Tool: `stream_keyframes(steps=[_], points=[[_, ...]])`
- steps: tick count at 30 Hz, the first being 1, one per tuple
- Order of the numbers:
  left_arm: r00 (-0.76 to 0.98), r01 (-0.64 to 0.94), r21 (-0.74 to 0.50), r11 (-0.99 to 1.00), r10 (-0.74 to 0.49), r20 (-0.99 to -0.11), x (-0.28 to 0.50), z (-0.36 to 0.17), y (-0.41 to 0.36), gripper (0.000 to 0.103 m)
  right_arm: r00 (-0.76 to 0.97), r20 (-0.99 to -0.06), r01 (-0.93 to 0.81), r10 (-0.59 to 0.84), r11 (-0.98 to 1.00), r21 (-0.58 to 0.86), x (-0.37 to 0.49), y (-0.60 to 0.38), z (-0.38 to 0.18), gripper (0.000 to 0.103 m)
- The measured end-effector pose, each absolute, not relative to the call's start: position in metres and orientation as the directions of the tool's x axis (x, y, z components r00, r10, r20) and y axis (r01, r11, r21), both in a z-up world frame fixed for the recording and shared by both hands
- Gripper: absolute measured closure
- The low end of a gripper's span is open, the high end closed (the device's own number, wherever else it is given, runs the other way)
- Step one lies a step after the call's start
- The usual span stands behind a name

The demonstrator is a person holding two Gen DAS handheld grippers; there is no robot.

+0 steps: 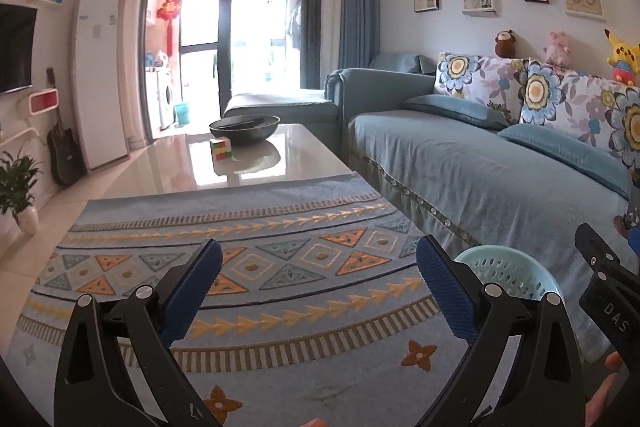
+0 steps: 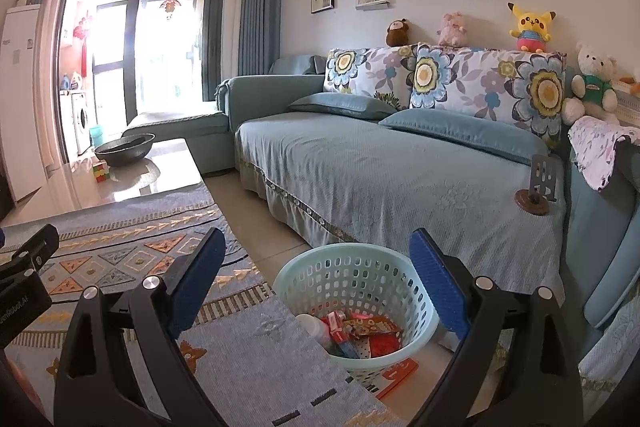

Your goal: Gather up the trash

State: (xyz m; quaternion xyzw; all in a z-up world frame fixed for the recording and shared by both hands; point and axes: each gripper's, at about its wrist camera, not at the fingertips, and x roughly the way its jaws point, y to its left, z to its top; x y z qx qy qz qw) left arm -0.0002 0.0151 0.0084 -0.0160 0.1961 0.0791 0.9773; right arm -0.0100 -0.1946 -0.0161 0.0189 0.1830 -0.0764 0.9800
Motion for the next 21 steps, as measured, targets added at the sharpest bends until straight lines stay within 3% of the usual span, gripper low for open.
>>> stream_keyframes(steps=[21], points=[[0.906, -0.127, -0.051, 0.991, 0.095, -0.411, 0.0038, 0.0014, 0.0187, 0.008, 0.919, -0.37, 0.155, -0.14, 0.988, 0.012, -0.0089, -0.195, -0.0176, 0.014]])
